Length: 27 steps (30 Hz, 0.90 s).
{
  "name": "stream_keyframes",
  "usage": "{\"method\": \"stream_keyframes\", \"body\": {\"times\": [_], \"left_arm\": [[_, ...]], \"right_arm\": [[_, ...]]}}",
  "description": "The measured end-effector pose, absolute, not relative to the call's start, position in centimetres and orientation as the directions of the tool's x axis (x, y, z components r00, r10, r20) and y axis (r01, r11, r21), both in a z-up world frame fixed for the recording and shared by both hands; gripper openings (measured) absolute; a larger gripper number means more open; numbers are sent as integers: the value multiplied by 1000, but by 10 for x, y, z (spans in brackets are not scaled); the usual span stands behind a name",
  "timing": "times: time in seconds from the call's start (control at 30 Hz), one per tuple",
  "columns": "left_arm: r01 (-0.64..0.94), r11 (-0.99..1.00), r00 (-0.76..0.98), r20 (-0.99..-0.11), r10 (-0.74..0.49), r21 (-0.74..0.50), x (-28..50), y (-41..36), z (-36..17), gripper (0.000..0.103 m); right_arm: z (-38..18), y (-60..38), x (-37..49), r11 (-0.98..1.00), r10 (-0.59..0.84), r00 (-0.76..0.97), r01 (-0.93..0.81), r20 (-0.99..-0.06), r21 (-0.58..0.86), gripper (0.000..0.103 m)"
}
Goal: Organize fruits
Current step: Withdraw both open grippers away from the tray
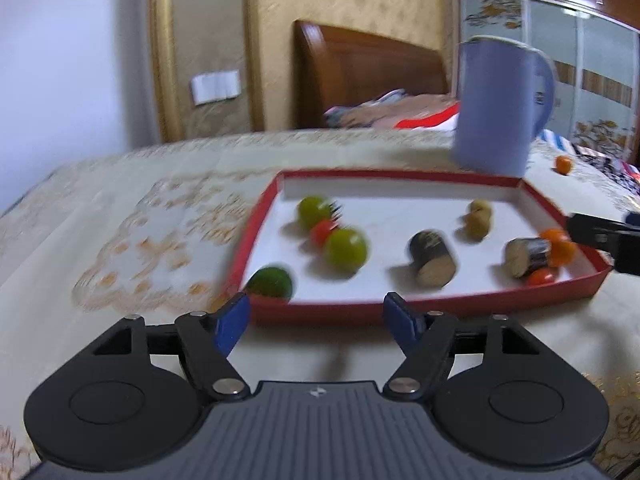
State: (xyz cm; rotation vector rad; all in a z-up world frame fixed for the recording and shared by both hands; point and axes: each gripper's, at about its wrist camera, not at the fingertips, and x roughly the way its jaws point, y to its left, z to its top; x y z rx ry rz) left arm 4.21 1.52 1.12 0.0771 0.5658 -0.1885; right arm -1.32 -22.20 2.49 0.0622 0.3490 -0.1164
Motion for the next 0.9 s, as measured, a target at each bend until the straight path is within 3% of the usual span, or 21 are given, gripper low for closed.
{"method": "stream_keyframes", "body": {"times": [0.13, 0.3, 0.5, 0.63, 0.9], "left_arm": [[150, 988, 814, -564, -137, -24, 39, 42, 9, 73], [8, 999, 794, -608, 16, 38, 48, 58, -1, 73], [-76, 995, 790, -605, 103, 70, 52, 62, -5, 76], [-53, 994, 795, -599, 98, 92, 48, 58, -4, 76], [92, 996, 785, -616, -61, 19, 41, 45, -2, 76]], "right_arm": [[14, -236, -12, 991, -52, 905, 98, -422, 88, 100], [3, -243, -10, 982, -82, 880, 152, -468, 113, 100], [0, -242, -18, 987, -54, 894, 115, -445, 111, 101], [0, -246, -20, 981, -45, 892, 123, -450, 147, 101], [-3, -240, -18, 988, -29, 874, 97, -486, 116, 103]]}}
